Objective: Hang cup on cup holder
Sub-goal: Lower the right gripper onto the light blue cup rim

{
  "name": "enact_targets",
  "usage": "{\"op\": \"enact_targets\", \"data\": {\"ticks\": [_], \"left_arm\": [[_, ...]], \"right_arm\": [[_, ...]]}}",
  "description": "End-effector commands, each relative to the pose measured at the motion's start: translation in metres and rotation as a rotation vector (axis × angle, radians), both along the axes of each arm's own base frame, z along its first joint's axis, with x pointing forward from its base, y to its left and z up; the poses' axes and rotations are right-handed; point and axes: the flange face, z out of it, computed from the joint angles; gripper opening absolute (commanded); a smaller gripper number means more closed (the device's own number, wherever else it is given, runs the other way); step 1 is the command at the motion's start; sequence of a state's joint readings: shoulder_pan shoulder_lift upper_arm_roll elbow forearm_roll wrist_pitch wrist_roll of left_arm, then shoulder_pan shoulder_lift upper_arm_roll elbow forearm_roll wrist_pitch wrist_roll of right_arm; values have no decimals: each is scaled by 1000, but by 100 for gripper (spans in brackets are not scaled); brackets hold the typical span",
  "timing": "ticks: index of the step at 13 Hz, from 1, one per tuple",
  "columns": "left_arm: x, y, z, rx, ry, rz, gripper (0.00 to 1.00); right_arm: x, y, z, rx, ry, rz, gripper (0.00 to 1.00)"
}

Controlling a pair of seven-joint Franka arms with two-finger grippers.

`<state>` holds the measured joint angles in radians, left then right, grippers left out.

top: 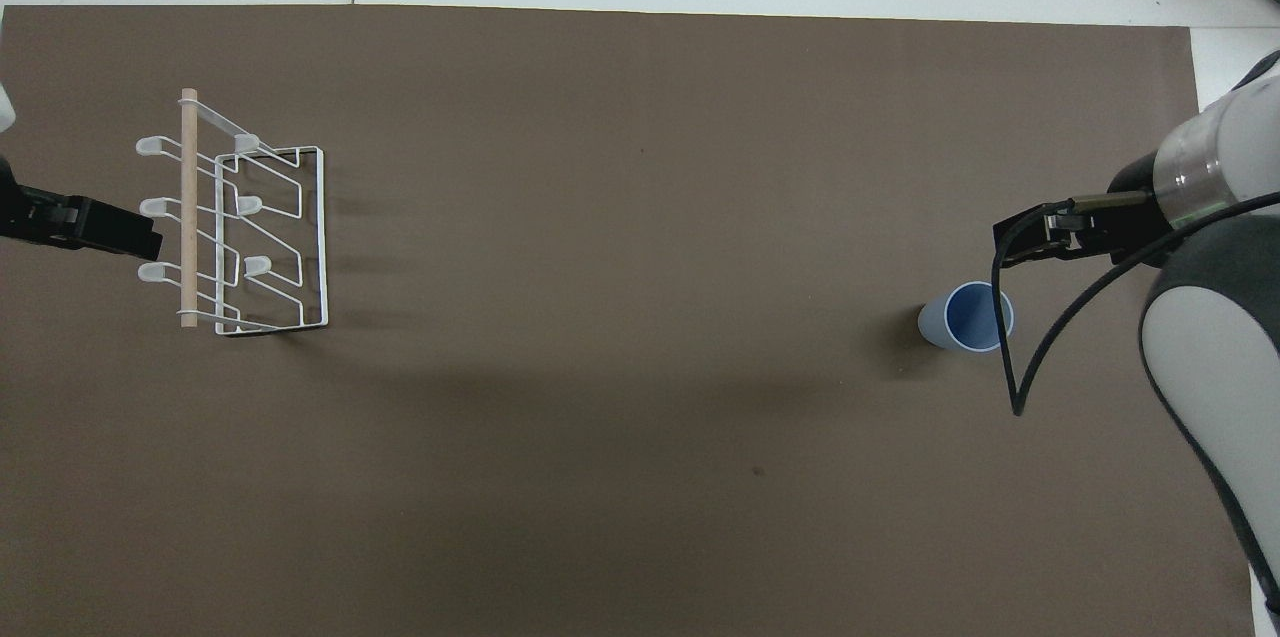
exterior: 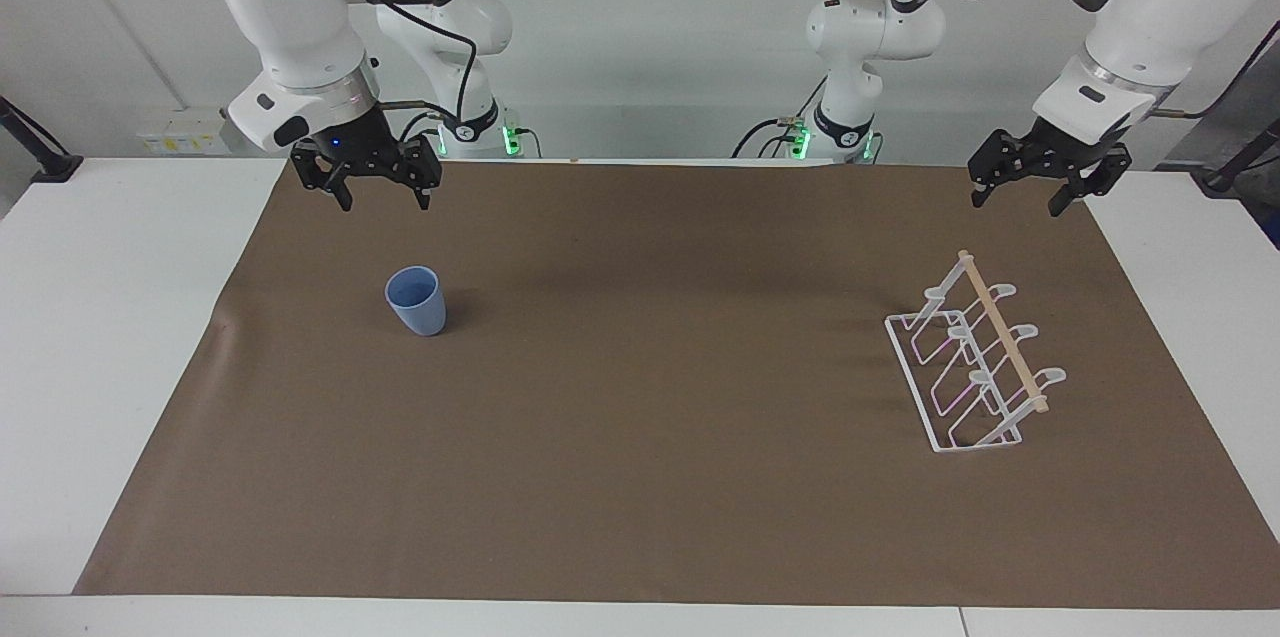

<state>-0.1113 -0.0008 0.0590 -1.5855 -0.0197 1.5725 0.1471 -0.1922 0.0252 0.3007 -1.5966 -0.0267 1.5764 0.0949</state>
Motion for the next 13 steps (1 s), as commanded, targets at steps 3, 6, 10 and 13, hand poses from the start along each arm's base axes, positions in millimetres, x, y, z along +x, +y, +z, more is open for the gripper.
{"op": "enact_targets", "data": {"ticks": [3, 6, 10, 13], "left_arm": [[-10, 4, 1, 5, 0, -2, 100], [-10, 4, 2, 5, -2, -2, 100], [-10, 4, 1, 5, 0, -2, 100], [-10, 4, 1, 5, 0, -2, 100]], "right_arm": [[-3, 1, 1, 6, -2, -46, 100], [-3, -4, -2, 10, 2, -46, 100], [-4, 9, -13, 7, -48, -26, 100], [-4, 13, -36, 5, -53, -27, 100]]}}
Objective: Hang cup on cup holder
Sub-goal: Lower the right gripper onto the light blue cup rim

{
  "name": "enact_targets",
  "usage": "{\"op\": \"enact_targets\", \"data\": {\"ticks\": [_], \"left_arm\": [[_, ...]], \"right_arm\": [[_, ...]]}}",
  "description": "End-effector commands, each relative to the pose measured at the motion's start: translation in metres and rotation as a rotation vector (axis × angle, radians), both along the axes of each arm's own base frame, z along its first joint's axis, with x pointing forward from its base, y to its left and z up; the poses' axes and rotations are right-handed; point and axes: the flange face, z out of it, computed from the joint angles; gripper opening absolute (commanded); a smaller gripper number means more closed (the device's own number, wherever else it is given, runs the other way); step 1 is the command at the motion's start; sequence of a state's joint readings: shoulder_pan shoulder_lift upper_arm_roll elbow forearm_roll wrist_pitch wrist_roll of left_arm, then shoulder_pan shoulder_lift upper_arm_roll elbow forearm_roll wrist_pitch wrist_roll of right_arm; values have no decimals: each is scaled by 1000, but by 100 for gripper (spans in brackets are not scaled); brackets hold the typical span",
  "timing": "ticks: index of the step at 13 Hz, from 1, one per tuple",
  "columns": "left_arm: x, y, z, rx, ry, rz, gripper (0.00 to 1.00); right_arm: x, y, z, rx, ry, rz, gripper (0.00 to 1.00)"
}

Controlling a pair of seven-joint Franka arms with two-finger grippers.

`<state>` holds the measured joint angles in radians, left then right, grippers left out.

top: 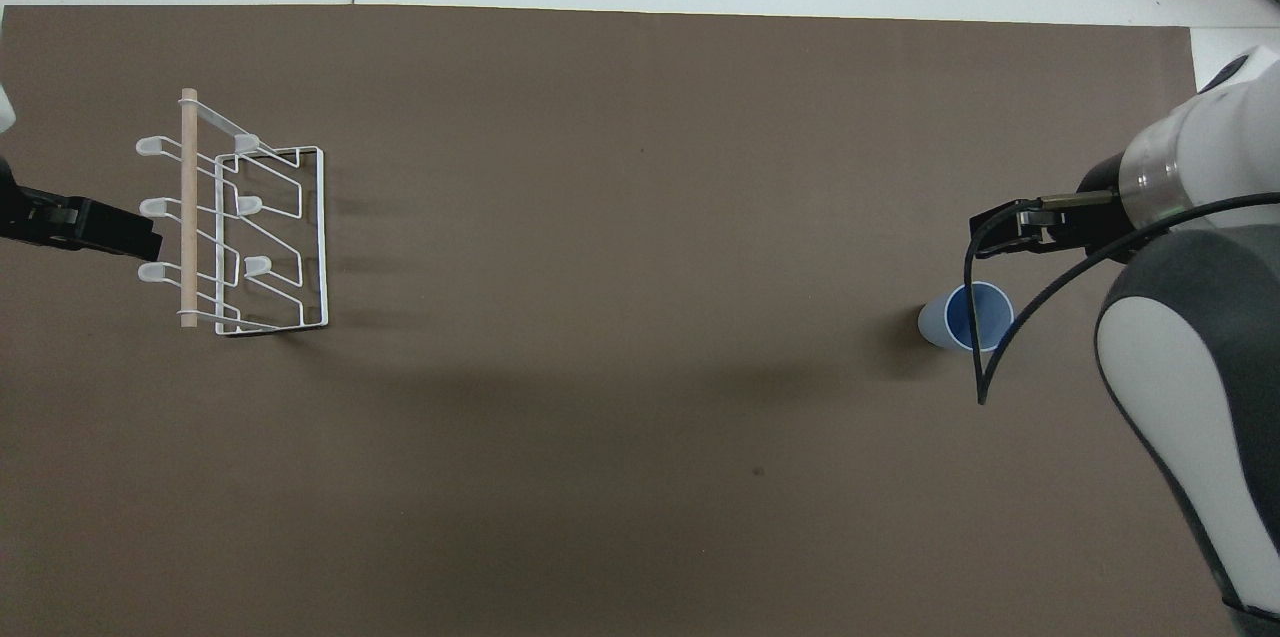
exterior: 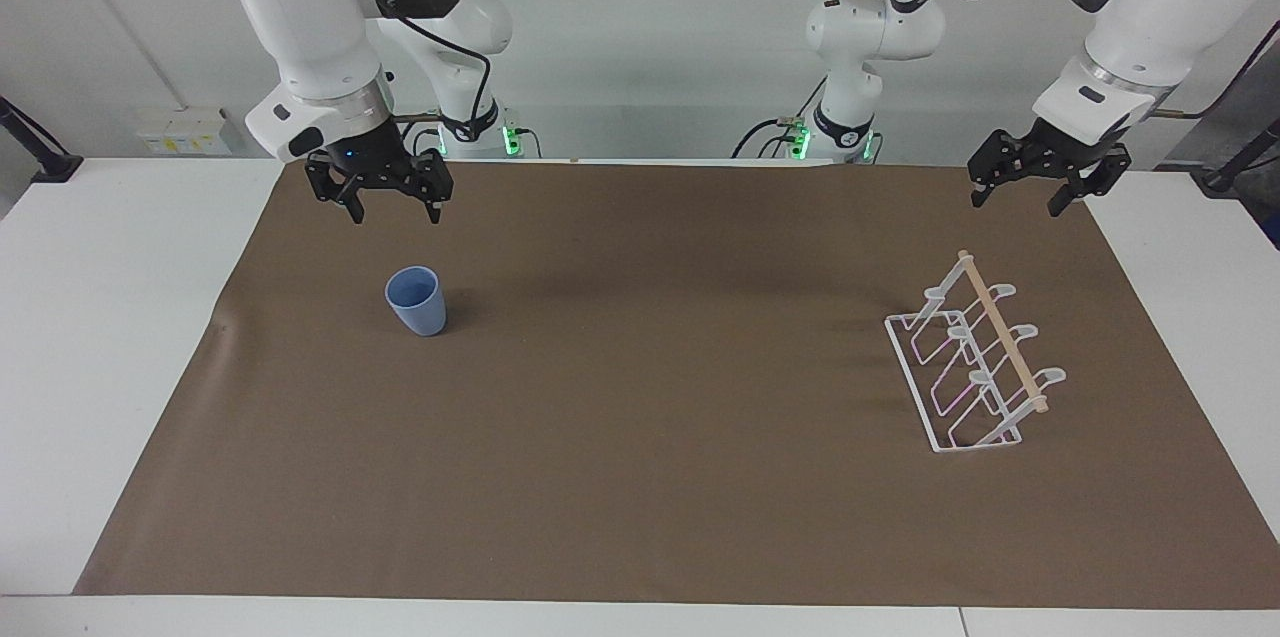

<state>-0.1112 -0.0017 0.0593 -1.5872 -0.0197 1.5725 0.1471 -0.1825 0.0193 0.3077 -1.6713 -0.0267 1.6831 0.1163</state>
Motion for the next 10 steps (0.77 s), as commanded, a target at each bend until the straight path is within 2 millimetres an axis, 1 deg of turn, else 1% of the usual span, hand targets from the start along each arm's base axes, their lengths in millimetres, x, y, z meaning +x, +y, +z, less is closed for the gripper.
{"op": "enact_targets", "data": {"ticks": [1, 3, 5, 7, 10], "left_arm": [[-9, 4, 2, 5, -1, -2, 100], [-9, 5, 2, 5, -1, -1, 100], [-9, 4, 2, 5, -1, -2, 100], [-9, 4, 2, 5, -1, -2, 100], [-9, 4, 2, 5, -1, -2, 100]], "right_arm": [[-8, 2, -21, 4, -20, -25, 100], [-7, 3, -40, 5, -26, -24, 100], [-7, 5, -64, 8, -35, -18, 100], [-7, 5, -91, 11, -38, -11, 100], [-11, 3, -138, 17, -23, -22, 100]]}}
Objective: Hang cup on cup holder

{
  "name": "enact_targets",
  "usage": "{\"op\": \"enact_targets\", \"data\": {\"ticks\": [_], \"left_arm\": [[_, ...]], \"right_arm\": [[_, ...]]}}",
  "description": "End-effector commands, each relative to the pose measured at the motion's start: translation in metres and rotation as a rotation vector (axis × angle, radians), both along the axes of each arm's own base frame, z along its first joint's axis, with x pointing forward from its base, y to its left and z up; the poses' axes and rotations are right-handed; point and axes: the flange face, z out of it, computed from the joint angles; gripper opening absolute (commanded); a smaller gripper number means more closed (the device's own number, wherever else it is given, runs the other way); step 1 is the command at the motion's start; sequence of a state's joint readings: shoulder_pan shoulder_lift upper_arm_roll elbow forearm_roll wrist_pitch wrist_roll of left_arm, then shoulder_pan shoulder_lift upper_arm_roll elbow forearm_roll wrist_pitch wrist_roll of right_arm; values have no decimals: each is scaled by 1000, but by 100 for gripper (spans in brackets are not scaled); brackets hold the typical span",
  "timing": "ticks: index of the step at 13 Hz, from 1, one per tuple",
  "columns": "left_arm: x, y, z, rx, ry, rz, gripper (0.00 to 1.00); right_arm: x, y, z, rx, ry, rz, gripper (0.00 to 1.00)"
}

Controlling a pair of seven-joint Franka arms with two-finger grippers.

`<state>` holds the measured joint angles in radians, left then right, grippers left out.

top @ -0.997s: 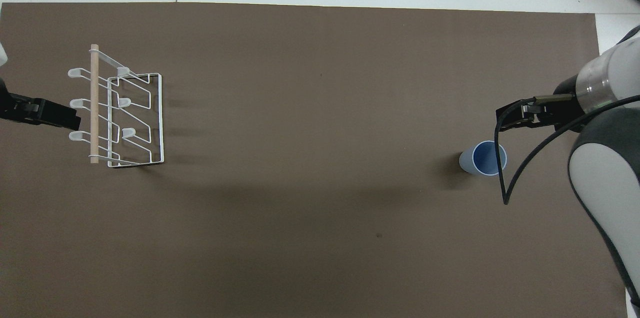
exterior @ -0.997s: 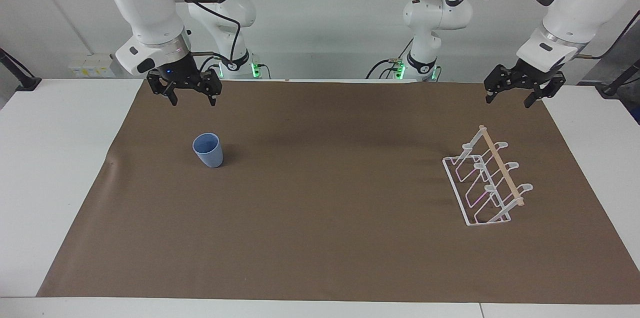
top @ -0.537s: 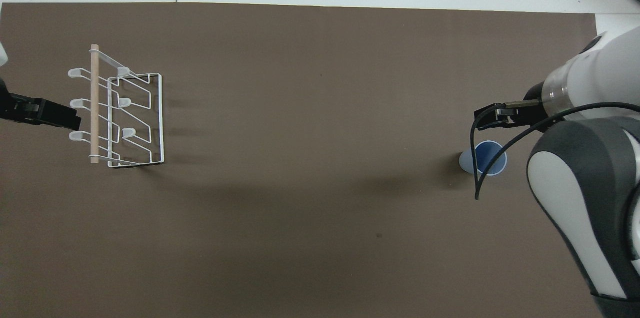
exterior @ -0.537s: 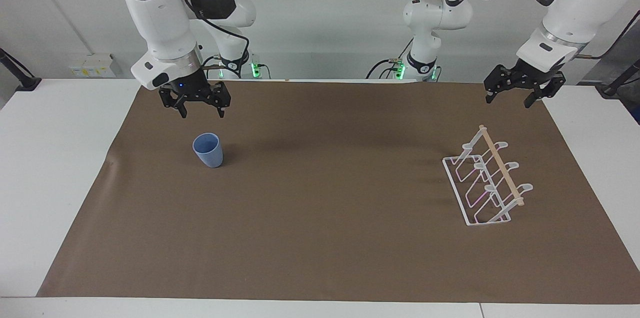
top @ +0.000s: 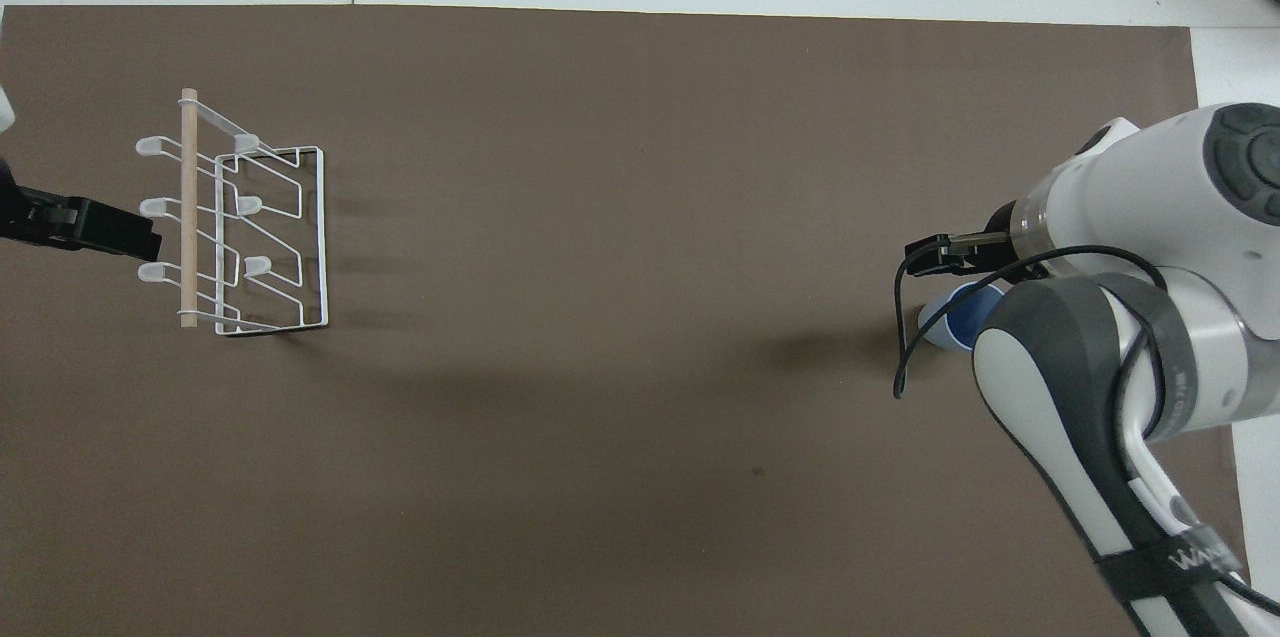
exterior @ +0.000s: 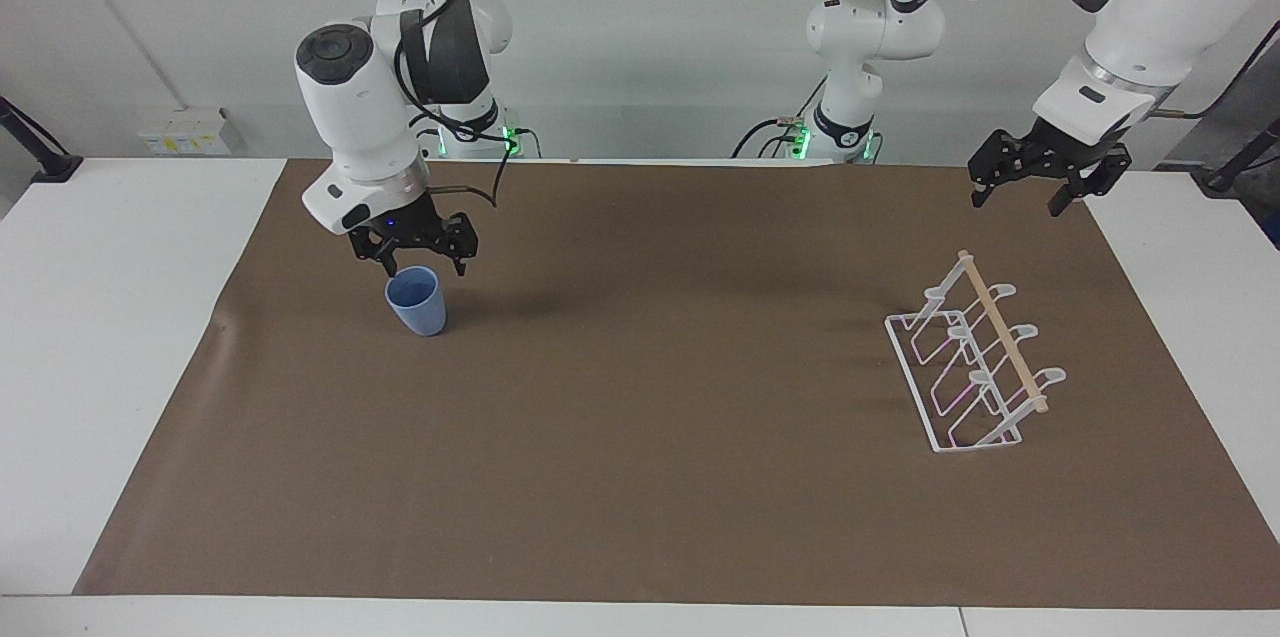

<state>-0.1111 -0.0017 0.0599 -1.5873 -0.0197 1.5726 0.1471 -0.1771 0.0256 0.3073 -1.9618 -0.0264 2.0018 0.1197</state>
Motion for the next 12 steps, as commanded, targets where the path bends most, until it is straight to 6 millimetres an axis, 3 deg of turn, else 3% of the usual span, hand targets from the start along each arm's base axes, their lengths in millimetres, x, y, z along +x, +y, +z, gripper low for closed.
{"op": "enact_targets", "data": {"ticks": [1, 9, 12], "left_arm": [[-9, 4, 2, 5, -1, -3, 100], [-10, 4, 2, 5, -1, -3, 100], [-10, 4, 2, 5, -3, -3, 100]], "right_arm": [[-9, -1, -32, 13, -15, -33, 100], [-17, -5, -87, 25, -15, -19, 100], [-21, -5, -96, 25, -21, -16, 100]]}}
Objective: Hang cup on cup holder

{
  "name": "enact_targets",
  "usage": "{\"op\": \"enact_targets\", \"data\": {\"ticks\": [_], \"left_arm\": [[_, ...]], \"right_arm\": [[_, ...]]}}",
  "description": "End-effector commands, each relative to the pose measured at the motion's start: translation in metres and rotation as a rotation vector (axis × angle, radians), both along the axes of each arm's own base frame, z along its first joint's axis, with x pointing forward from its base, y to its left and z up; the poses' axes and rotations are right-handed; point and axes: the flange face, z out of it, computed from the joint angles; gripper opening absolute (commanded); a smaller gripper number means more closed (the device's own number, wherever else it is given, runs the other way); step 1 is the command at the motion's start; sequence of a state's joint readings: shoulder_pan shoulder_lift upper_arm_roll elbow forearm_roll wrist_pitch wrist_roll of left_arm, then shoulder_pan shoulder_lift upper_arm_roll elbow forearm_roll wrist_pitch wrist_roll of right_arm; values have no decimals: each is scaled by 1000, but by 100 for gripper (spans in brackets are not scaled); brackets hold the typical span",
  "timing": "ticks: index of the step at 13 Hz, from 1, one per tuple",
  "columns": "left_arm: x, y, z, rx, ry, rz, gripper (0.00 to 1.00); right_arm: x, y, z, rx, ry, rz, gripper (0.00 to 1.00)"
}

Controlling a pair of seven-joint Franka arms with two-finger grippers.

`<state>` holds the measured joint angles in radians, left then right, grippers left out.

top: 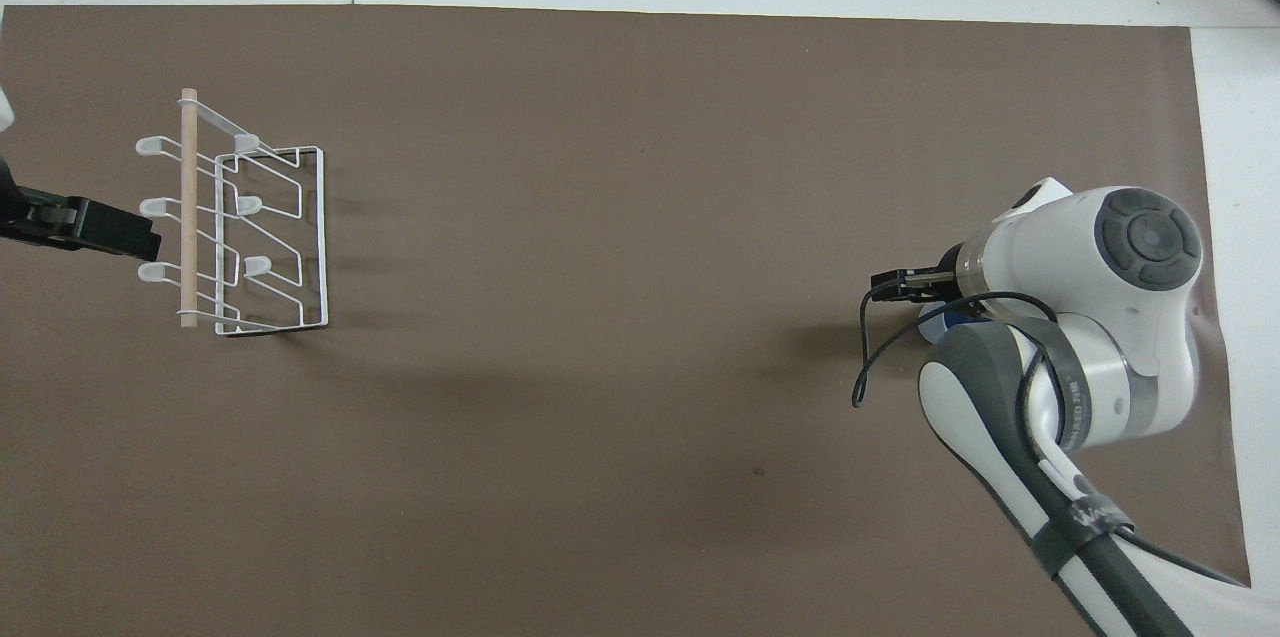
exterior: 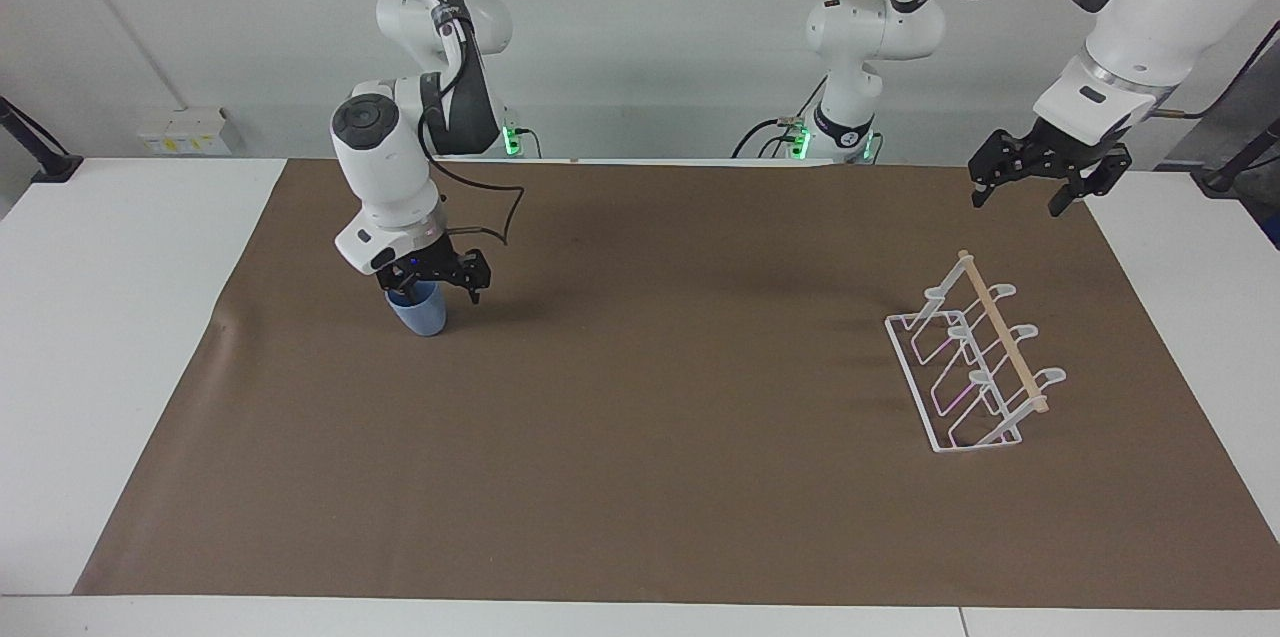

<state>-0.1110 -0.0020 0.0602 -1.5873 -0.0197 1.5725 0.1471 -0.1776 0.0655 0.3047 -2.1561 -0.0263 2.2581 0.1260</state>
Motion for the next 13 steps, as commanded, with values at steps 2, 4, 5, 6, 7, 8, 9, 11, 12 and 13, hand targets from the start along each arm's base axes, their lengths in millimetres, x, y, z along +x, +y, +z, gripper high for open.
{"op": "enact_targets", "data": {"ticks": [2, 4, 5, 6, 7, 8, 9, 11, 12, 13], "left_arm": [[-9, 4, 1, 5, -1, -2, 100], [-9, 4, 1, 5, -1, -2, 100], [-9, 4, 1, 6, -1, -3, 100], [-10, 4, 2, 5, -2, -3, 100], [-9, 4, 1, 6, -1, -3, 100], [-9, 4, 1, 6, -1, -3, 100], [-9, 4, 1, 6, -1, -3, 100], [-10, 4, 2, 5, -2, -3, 100], [-10, 4, 2, 5, -2, -2, 100], [-9, 4, 1, 6, -1, -3, 100]], "right_arm": [[-7, -2, -9, 7, 1, -12, 100], [-7, -2, -8, 7, -1, -12, 100], [-7, -1, -9, 7, 2, -10, 100], [-5, -1, -7, 8, -1, -10, 100], [-5, -1, -6, 8, -1, -10, 100], [-4, -1, -5, 8, 1, -12, 100], [-4, -1, -4, 8, -1, -12, 100], [0, 0, 4, 7, -7, -10, 100], [1, 0, 10, 4, -10, -9, 100], [3, 0, 14, 3, -7, -8, 100]]}}
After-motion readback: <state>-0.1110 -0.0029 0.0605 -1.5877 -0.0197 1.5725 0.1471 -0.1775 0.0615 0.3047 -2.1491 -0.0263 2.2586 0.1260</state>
